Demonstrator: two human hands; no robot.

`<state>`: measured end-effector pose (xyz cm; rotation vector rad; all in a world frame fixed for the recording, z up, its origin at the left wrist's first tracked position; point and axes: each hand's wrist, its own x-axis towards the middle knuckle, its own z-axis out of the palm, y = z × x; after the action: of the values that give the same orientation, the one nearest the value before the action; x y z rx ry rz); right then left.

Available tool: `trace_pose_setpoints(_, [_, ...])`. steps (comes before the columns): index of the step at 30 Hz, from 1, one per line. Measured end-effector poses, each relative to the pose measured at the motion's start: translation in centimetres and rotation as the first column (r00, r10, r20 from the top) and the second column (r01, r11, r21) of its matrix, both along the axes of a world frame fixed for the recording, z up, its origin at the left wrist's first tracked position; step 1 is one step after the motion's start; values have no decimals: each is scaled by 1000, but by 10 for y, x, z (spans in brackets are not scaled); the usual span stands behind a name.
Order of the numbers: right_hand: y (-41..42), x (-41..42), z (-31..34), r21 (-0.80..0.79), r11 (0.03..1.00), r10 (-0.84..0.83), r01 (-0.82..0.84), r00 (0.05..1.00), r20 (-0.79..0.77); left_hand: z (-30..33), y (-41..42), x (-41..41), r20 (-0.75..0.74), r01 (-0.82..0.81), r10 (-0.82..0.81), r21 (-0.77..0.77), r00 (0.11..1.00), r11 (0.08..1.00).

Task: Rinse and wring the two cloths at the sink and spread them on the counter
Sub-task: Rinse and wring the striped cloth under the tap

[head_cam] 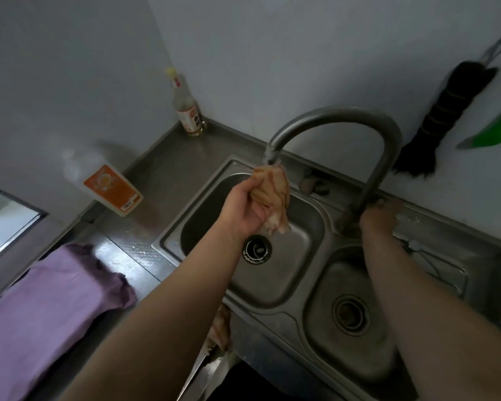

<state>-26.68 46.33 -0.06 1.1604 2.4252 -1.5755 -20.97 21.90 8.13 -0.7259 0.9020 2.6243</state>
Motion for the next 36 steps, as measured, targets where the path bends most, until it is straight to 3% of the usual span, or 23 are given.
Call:
trace_pose_setpoints(13, [26,14,-23,104,995,19,-13,998,-60,-8,19,-18,-71,59,-53,81,996,995])
trace_pose_setpoints(36, [37,10,-17,139,983,125,-119,991,-37,-11,17,-33,-59,131,-130,15,990,991])
